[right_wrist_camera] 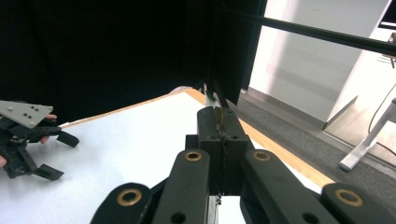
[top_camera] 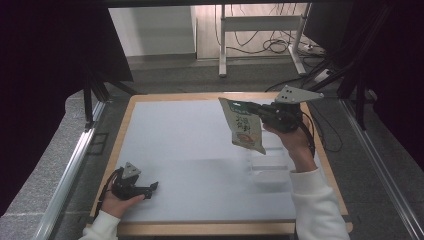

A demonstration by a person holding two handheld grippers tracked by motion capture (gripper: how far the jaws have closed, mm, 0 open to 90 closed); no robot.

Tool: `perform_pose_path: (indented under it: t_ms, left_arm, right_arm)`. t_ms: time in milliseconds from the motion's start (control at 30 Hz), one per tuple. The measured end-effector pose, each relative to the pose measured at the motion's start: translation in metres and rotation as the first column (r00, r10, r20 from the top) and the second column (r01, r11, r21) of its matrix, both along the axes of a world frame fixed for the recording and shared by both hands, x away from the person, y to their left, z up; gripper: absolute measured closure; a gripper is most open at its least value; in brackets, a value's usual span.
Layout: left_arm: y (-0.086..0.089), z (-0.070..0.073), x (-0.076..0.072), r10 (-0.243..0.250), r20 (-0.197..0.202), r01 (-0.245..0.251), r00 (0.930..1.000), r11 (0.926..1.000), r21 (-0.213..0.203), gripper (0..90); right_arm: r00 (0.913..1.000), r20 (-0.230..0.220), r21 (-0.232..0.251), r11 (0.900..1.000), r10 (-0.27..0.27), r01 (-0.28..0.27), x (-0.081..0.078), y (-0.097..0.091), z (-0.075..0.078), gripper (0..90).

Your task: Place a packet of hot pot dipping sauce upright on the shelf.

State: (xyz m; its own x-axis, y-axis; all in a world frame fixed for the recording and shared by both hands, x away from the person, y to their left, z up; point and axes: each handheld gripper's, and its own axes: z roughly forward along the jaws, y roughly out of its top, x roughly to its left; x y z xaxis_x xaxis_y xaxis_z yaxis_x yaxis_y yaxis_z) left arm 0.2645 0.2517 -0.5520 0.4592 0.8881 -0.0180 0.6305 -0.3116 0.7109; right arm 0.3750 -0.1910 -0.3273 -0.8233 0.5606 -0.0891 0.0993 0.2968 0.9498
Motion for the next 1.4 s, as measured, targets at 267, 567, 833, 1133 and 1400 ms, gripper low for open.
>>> perform_pose_path:
  t_ms: [267, 567, 833, 1133, 1400]
  left_arm:
    - [0.0, 0.0, 0.0, -0.001, 0.001, 0.001, 1.0, 1.0, -0.001, 11.9]
    - [0.0, 0.0, 0.0, -0.002, -0.001, 0.002, 1.0, 1.0, 0.001, 12.0]
    - [0.001, 0.0, 0.001, -0.005, -0.003, 0.005, 1.0, 1.0, 0.002, 11.9]
    - [0.001, 0.0, 0.001, -0.006, -0.006, 0.006, 1.0, 1.0, 0.0, 11.9]
    - [0.001, 0.0, 0.001, -0.005, -0.007, 0.005, 1.0, 1.0, -0.002, 11.9]
  right_arm:
    - [0.9996, -0.014, -0.015, 0.9995, -0.026, 0.026, 0.014, -0.008, 0.001, 89.8]
    - [0.998, -0.024, -0.025, 0.998, -0.059, 0.058, 0.029, -0.018, 0.002, 89.8]
    - [0.9958, -0.033, -0.037, 0.9958, -0.085, 0.084, 0.042, -0.026, 0.003, 89.8]
    - [0.9927, -0.036, -0.052, 0.9922, -0.115, 0.113, 0.061, -0.034, 0.003, 89.7]
    - [0.9898, -0.047, -0.075, 0.9885, -0.135, 0.131, 0.078, -0.04, -0.008, 89.7]
